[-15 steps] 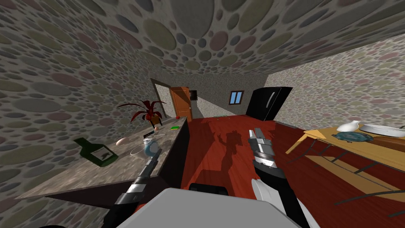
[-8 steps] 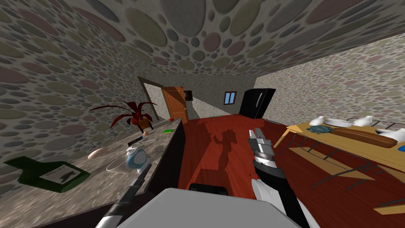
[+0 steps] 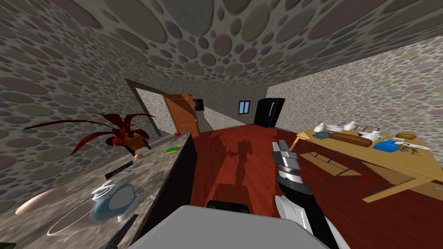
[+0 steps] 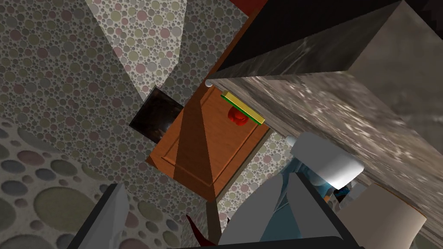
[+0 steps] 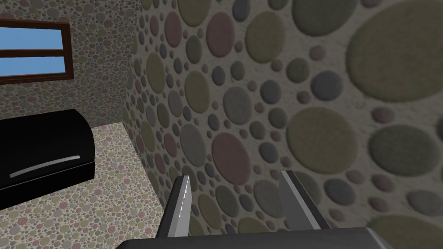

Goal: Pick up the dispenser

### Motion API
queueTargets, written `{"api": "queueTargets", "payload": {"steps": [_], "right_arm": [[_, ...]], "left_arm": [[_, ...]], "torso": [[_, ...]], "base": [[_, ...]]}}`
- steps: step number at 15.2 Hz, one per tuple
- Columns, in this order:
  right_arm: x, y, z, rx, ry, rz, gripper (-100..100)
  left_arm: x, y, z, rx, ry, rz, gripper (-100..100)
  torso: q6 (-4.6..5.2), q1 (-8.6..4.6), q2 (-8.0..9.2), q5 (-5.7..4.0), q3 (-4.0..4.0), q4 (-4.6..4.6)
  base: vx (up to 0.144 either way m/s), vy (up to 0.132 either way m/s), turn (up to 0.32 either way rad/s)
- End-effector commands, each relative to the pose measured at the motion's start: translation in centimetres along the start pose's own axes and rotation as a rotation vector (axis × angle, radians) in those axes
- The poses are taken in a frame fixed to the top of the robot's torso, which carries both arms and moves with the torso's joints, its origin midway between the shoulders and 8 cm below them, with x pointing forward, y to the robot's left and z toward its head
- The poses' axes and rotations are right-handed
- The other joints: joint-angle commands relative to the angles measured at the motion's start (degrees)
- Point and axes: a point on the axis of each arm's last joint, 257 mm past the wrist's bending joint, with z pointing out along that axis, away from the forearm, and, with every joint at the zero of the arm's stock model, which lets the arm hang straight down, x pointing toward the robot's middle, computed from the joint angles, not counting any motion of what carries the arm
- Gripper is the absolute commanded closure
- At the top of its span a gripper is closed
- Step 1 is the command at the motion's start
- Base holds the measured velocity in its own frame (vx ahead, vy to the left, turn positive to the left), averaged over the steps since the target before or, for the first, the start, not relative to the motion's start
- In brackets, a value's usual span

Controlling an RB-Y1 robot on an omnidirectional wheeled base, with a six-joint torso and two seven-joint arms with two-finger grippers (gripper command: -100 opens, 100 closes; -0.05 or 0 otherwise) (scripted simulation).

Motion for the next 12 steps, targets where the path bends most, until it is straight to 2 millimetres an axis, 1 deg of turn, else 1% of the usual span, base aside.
{"api": "queueTargets", "payload": {"steps": [1, 2, 3, 4, 5, 6, 7, 8, 9, 10, 11, 12], "right_arm": [[0.0, 0.0, 0.0, 0.000, 0.000, 0.000, 0], [0.0, 0.0, 0.0, 0.000, 0.000, 0.000, 0], [0.0, 0.0, 0.0, 0.000, 0.000, 0.000, 0], [0.0, 0.0, 0.0, 0.000, 0.000, 0.000, 0], [0.0, 0.0, 0.0, 0.000, 0.000, 0.000, 0], [0.0, 0.0, 0.0, 0.000, 0.000, 0.000, 0], [0.0, 0.0, 0.0, 0.000, 0.000, 0.000, 0], [0.0, 0.0, 0.0, 0.000, 0.000, 0.000, 0], [0.0, 0.0, 0.0, 0.000, 0.000, 0.000, 0], [0.0, 0.0, 0.0, 0.000, 0.000, 0.000, 0], [0.0, 0.0, 0.0, 0.000, 0.000, 0.000, 0], [0.0, 0.0, 0.0, 0.000, 0.000, 0.000, 0]], "left_arm": [[0.5, 1.8, -2.3, -0.052, 0.026, 0.024, -100], [0.5, 1.8, -2.3, -0.052, 0.026, 0.024, -100], [0.2, 3.1, -4.7, -0.091, 0.051, 0.056, -100], [0.4, 3.7, -5.2, -0.107, 0.054, 0.052, -100], [0.4, 3.7, -5.2, -0.107, 0.054, 0.052, -100], [0.1, 5.3, -8.0, -0.157, 0.083, 0.079, -100], [0.2, 5.4, -8.1, -0.161, 0.083, 0.078, -100], [-0.1, 6.6, -10.6, -0.202, 0.108, 0.102, -100], [-0.1, 6.9, -11.1, -0.214, 0.112, 0.101, -100], [-0.3, 8.0, -13.5, -0.254, 0.134, 0.120, -100], [-0.4, 8.1, -14.1, -0.266, 0.142, 0.122, -100], [-0.7, 9.0, -16.5, -0.303, 0.164, 0.140, -100]], "torso": [[0.00, 0.00, 0.00, 0.00, 0.00, 0.00], [-0.02, -0.01, 0.00, 0.00, 0.00, 0.00], [-0.04, -0.02, 0.06, 0.01, 0.03, 0.01], [-0.02, -0.03, 0.07, -0.01, 0.04, 0.01], [-0.01, -0.03, 0.06, 0.00, 0.03, 0.02], [-0.03, -0.05, 0.11, 0.00, 0.06, 0.03], [-0.02, -0.07, 0.12, 0.00, 0.07, 0.03], [-0.02, -0.06, 0.11, -0.01, 0.06, 0.03], [0.00, -0.03, 0.05, 0.00, 0.03, 0.02], [-0.02, -0.02, 0.01, 0.00, 0.01, 0.00], [0.00, -0.02, -0.05, 0.00, -0.03, -0.01], [-0.02, -0.02, -0.05, -0.01, -0.04, -0.02]], "base": [[0.104, 0.018, -0.191], [0.071, 0.014, -0.032], [0.086, 0.007, -0.166], [0.090, 0.008, -0.194], [0.060, 0.006, -0.065], [0.070, 0.002, -0.153], [0.079, 0.008, -0.180], [0.106, 0.014, -0.247], [0.112, 0.019, -0.201], [0.126, 0.017, -0.231], [0.115, 0.022, -0.195], [0.124, 0.025, -0.222]]}}
